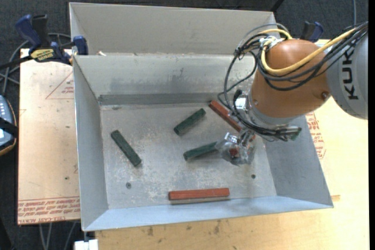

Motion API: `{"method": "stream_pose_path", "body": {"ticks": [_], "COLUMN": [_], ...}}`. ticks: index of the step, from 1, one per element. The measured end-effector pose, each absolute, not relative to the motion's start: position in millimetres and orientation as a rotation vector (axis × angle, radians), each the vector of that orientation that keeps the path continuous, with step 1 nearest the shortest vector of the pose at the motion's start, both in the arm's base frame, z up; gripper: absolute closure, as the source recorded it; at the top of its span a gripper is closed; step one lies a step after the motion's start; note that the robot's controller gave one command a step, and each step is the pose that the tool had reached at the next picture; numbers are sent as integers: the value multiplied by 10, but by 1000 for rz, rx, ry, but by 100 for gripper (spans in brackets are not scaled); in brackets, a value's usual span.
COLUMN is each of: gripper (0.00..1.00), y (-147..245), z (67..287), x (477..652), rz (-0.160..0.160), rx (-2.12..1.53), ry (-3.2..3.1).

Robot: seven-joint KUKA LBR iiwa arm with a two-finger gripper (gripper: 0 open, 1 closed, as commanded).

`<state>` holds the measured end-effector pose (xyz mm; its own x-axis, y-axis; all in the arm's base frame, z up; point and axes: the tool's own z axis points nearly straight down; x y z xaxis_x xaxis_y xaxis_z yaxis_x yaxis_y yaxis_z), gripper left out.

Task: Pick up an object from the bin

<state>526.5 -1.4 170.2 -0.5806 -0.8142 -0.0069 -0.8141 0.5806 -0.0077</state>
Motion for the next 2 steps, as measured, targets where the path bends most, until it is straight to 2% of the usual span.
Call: {"method": "stream_pose_path", "body": {"ticks": [1, 2], "gripper": [0, 0], "y": [-7, -88], "z": [1656, 918], "x": [5242, 5448], "rz": [3, 7], "rx": [-1439, -1382], "ry": [2790, 2824]}}
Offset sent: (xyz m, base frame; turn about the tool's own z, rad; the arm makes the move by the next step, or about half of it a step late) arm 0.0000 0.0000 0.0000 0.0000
